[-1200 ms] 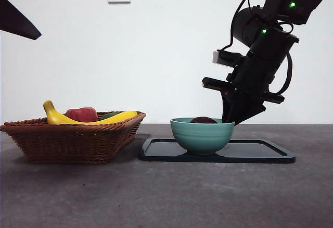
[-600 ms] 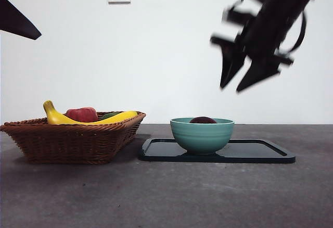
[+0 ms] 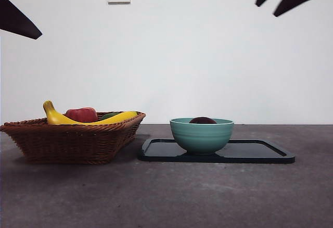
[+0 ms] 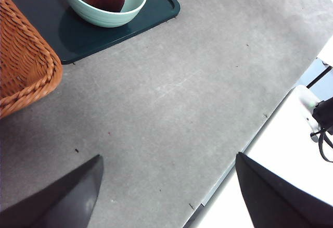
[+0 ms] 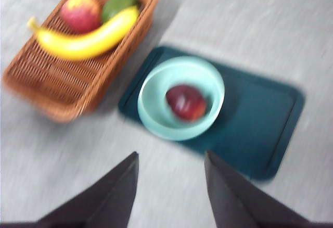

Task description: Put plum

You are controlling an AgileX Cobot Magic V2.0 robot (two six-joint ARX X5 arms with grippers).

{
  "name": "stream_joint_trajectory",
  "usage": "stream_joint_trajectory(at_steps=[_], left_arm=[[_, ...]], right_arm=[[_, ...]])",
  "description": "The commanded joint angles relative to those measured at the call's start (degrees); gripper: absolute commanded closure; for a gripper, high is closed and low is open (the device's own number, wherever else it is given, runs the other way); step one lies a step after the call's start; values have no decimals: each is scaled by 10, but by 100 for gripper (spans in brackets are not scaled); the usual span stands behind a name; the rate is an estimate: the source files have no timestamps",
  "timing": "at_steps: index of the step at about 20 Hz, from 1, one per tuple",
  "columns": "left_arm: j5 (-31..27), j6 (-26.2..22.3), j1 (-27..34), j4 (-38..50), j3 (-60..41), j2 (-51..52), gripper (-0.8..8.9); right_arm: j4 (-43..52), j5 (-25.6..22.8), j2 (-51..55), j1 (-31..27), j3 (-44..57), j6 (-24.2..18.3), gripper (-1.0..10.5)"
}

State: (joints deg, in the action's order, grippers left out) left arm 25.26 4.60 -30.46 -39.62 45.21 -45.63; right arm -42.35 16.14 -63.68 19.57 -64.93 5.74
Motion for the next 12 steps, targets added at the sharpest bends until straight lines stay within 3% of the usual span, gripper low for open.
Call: stream_joint_trajectory(at_steps=[1, 7, 12], left_arm=[[1, 2, -3, 6, 5, -2, 409], [1, 2, -3, 6, 5, -2, 409], [1, 2, -3, 6, 5, -2, 409]], right_arm=[[2, 4, 46, 15, 51, -7, 743], [7, 25, 186, 53, 187, -3, 743], [8, 38, 238, 62, 215, 2, 743]])
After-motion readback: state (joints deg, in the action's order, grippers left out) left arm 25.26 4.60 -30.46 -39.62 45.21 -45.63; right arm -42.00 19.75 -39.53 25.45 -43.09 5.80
